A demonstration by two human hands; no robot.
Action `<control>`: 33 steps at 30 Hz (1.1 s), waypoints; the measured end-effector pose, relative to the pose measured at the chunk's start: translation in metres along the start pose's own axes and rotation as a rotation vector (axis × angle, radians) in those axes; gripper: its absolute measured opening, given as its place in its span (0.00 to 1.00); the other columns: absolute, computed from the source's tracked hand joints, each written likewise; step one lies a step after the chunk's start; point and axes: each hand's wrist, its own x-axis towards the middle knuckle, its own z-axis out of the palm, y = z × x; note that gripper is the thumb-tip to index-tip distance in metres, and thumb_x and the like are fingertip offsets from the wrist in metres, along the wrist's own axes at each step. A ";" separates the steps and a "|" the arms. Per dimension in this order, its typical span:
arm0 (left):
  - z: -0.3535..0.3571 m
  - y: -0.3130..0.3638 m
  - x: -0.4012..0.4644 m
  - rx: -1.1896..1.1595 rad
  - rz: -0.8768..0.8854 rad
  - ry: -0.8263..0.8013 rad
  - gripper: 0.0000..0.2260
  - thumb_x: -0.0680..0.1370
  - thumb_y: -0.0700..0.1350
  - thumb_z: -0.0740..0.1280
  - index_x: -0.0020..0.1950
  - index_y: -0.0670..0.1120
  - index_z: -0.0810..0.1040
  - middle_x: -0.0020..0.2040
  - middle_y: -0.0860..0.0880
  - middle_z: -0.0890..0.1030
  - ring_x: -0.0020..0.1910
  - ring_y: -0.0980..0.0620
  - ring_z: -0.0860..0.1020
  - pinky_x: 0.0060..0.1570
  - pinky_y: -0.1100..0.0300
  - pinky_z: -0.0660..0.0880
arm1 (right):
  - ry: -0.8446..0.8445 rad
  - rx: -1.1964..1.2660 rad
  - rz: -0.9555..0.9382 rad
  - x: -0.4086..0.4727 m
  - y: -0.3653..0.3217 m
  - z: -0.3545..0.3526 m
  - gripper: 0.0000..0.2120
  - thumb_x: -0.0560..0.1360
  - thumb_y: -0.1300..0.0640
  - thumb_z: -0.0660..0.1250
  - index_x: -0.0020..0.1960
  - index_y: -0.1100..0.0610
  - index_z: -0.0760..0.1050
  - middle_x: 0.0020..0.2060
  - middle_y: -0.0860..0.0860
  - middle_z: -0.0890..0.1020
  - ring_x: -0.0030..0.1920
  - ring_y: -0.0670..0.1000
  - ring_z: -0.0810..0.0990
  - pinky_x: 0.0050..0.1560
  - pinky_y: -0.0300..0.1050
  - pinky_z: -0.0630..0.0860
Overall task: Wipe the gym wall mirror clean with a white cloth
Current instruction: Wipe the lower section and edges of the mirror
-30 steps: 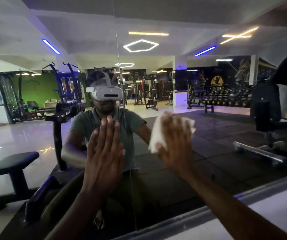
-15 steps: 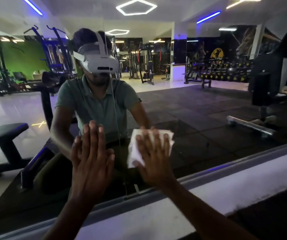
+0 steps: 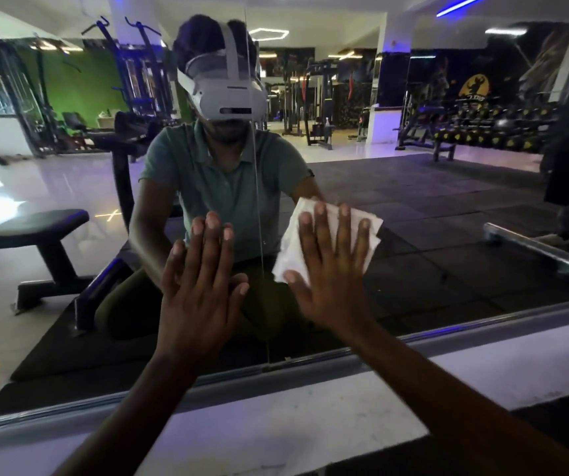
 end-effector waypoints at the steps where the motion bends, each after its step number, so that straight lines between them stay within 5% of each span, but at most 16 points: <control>1: -0.001 0.000 -0.001 0.005 -0.002 -0.008 0.32 0.86 0.54 0.53 0.86 0.39 0.51 0.86 0.39 0.47 0.85 0.40 0.49 0.81 0.38 0.53 | -0.011 -0.017 -0.077 -0.007 0.028 -0.002 0.37 0.85 0.37 0.49 0.87 0.55 0.44 0.86 0.55 0.43 0.85 0.65 0.43 0.81 0.71 0.40; 3: -0.003 0.002 -0.001 0.000 -0.013 -0.023 0.32 0.86 0.55 0.53 0.85 0.39 0.51 0.86 0.38 0.47 0.85 0.40 0.49 0.81 0.37 0.54 | 0.058 -0.005 0.078 -0.016 0.084 -0.005 0.37 0.86 0.37 0.48 0.86 0.57 0.47 0.86 0.59 0.49 0.84 0.66 0.48 0.81 0.73 0.46; 5: -0.004 0.007 0.000 0.001 -0.036 -0.021 0.33 0.86 0.55 0.53 0.85 0.38 0.51 0.86 0.37 0.47 0.85 0.39 0.48 0.80 0.35 0.55 | 0.187 0.081 0.498 -0.012 0.119 -0.011 0.37 0.86 0.37 0.47 0.85 0.62 0.51 0.84 0.64 0.55 0.84 0.67 0.53 0.80 0.73 0.51; 7: -0.002 0.014 0.001 -0.009 -0.056 -0.011 0.33 0.86 0.56 0.53 0.85 0.36 0.51 0.86 0.36 0.46 0.85 0.38 0.47 0.80 0.34 0.56 | 0.331 0.175 0.860 0.003 0.106 -0.008 0.40 0.85 0.34 0.42 0.85 0.62 0.53 0.84 0.63 0.55 0.84 0.65 0.53 0.82 0.67 0.49; 9: -0.001 0.020 0.003 -0.011 -0.091 -0.004 0.34 0.86 0.56 0.52 0.85 0.36 0.51 0.85 0.35 0.46 0.85 0.38 0.46 0.80 0.34 0.54 | 0.358 0.228 0.980 0.018 0.051 -0.004 0.41 0.84 0.33 0.40 0.85 0.61 0.52 0.85 0.62 0.54 0.85 0.65 0.51 0.83 0.66 0.48; 11: 0.001 0.021 0.002 -0.019 -0.103 -0.003 0.34 0.86 0.56 0.52 0.85 0.36 0.51 0.85 0.35 0.47 0.85 0.37 0.46 0.80 0.34 0.53 | 0.229 0.247 0.761 0.009 -0.019 0.004 0.39 0.85 0.35 0.45 0.86 0.62 0.50 0.85 0.62 0.49 0.85 0.66 0.46 0.82 0.69 0.44; 13: 0.001 0.016 -0.002 -0.006 -0.072 -0.007 0.33 0.86 0.54 0.52 0.85 0.36 0.52 0.85 0.35 0.47 0.85 0.37 0.47 0.80 0.34 0.54 | 0.020 0.212 0.285 -0.015 -0.068 0.008 0.36 0.85 0.40 0.50 0.86 0.60 0.49 0.85 0.59 0.46 0.85 0.66 0.45 0.81 0.71 0.42; 16: -0.001 0.008 -0.004 -0.009 -0.019 -0.019 0.32 0.86 0.53 0.53 0.85 0.37 0.52 0.86 0.37 0.48 0.85 0.38 0.49 0.81 0.36 0.54 | -0.037 0.115 -0.113 -0.014 -0.037 0.004 0.34 0.85 0.43 0.53 0.86 0.54 0.47 0.86 0.54 0.46 0.85 0.63 0.48 0.82 0.69 0.44; 18: -0.004 0.006 -0.003 -0.001 -0.015 -0.024 0.31 0.86 0.53 0.52 0.85 0.38 0.53 0.86 0.38 0.49 0.85 0.39 0.49 0.81 0.37 0.54 | 0.007 0.074 -0.082 -0.008 0.013 -0.002 0.35 0.85 0.43 0.53 0.87 0.54 0.46 0.86 0.56 0.50 0.84 0.63 0.52 0.83 0.68 0.44; 21: -0.005 0.007 -0.002 0.013 -0.024 -0.031 0.31 0.86 0.54 0.50 0.85 0.38 0.52 0.86 0.38 0.48 0.85 0.39 0.49 0.81 0.38 0.53 | 0.104 0.096 0.307 -0.012 0.092 -0.015 0.34 0.86 0.41 0.50 0.86 0.55 0.47 0.84 0.61 0.57 0.84 0.64 0.55 0.79 0.74 0.52; 25: -0.002 0.012 -0.002 0.018 -0.047 -0.026 0.32 0.87 0.55 0.51 0.85 0.38 0.53 0.86 0.38 0.47 0.85 0.39 0.49 0.81 0.37 0.53 | 0.239 0.209 0.672 0.000 0.046 -0.009 0.34 0.84 0.45 0.52 0.86 0.59 0.50 0.85 0.60 0.52 0.85 0.64 0.48 0.80 0.74 0.49; 29: -0.001 0.006 -0.005 0.037 -0.018 0.002 0.30 0.87 0.53 0.52 0.85 0.38 0.53 0.86 0.38 0.49 0.85 0.39 0.50 0.82 0.39 0.53 | 0.032 0.161 0.200 -0.012 -0.036 0.006 0.36 0.84 0.42 0.53 0.86 0.58 0.47 0.85 0.59 0.50 0.85 0.65 0.45 0.82 0.69 0.41; 33: -0.002 -0.005 -0.009 0.037 0.029 -0.015 0.31 0.86 0.51 0.55 0.86 0.40 0.51 0.86 0.40 0.48 0.86 0.41 0.49 0.82 0.41 0.54 | 0.002 0.084 -0.019 -0.018 0.030 -0.003 0.33 0.85 0.45 0.52 0.86 0.55 0.49 0.84 0.58 0.54 0.85 0.63 0.50 0.80 0.73 0.51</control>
